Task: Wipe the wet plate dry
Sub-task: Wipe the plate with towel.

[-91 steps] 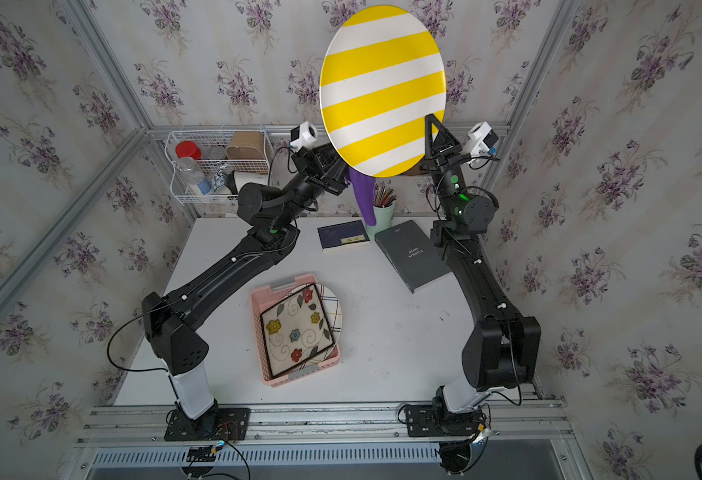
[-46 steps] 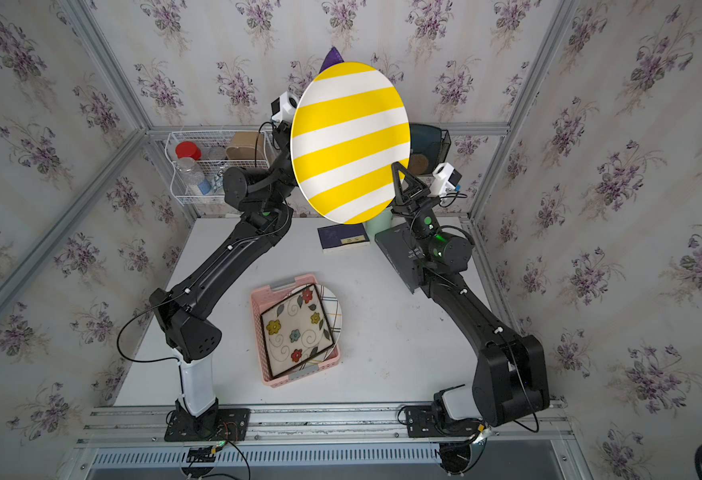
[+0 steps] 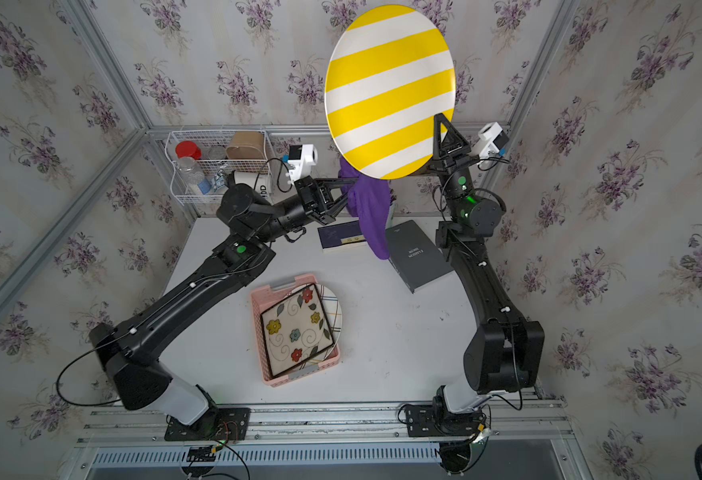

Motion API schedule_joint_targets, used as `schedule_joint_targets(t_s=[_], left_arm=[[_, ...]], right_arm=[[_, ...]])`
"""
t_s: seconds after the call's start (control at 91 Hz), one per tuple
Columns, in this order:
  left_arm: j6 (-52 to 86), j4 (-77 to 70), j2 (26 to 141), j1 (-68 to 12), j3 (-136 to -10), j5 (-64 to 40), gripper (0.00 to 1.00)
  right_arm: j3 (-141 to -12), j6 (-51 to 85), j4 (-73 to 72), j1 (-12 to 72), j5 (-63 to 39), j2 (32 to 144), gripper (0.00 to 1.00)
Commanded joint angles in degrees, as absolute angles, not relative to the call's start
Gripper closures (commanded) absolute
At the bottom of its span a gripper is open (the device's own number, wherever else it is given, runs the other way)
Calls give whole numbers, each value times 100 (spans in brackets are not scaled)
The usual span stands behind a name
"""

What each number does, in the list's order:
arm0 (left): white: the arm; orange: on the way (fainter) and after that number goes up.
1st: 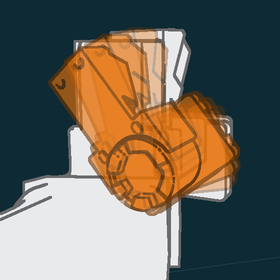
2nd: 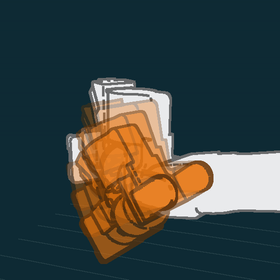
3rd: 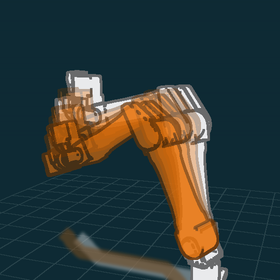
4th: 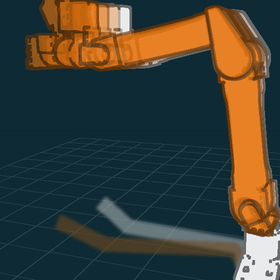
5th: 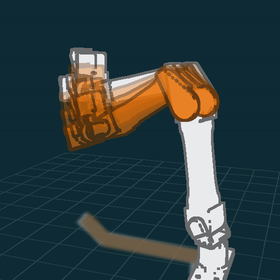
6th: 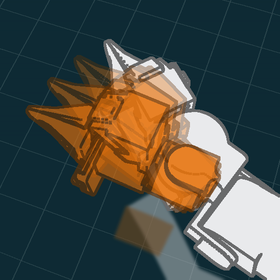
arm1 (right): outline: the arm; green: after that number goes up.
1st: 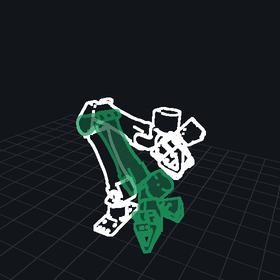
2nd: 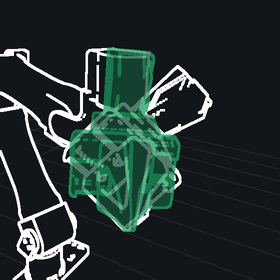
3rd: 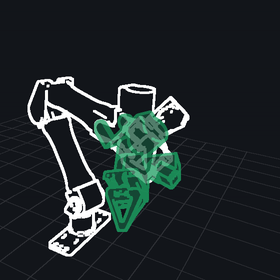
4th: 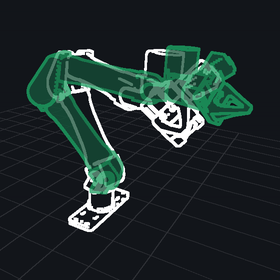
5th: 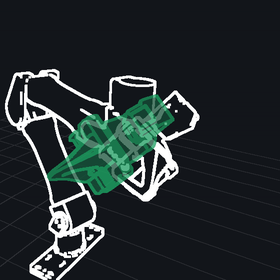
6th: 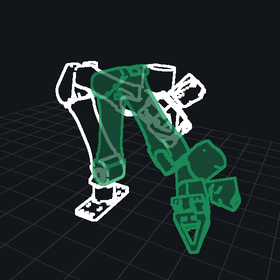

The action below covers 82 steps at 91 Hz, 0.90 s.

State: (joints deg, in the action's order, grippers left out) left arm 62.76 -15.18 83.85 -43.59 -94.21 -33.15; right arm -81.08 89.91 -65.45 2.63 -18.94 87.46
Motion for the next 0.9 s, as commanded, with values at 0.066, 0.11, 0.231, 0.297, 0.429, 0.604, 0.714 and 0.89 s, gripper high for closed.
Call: schedule_joint_targets(t_s=[0.066,0.11,0.231,0.297,0.429,0.604,0.714,0.89], left_arm=[[3224,1631,7501,-4491,-9519,-1205,100],[2865,2015,7481,-4504,-9719,-777,100],[1961,2871,7739,-4509,-10566,-10,100],[1537,3175,7998,-4509,-11007,295,100],[955,3671,8558,-4509,-11570,843,100],[792,4117,8973,-4500,-11869,1512,100],[1054,4064,9150,-4504,-11774,634,100],[1839,3491,9386,-4544,-11422,-1169,100]], right_arm=[[-7672,7864,-5124,292,-1890,8205,100],[-7617,7439,-4699,386,-1902,8042,100],[-7518,6075,-3522,873,-1701,7619,100],[-7473,5684,-3200,1130,-1611,7465,100],[-7321,5355,-2969,1592,-1562,7263,100],[-7010,5284,-2900,2157,-1463,6973,100],[-6950,5427,-2992,2381,-1433,6999,100],[-7303,5668,-2892,2322,-1189,7170,100]])
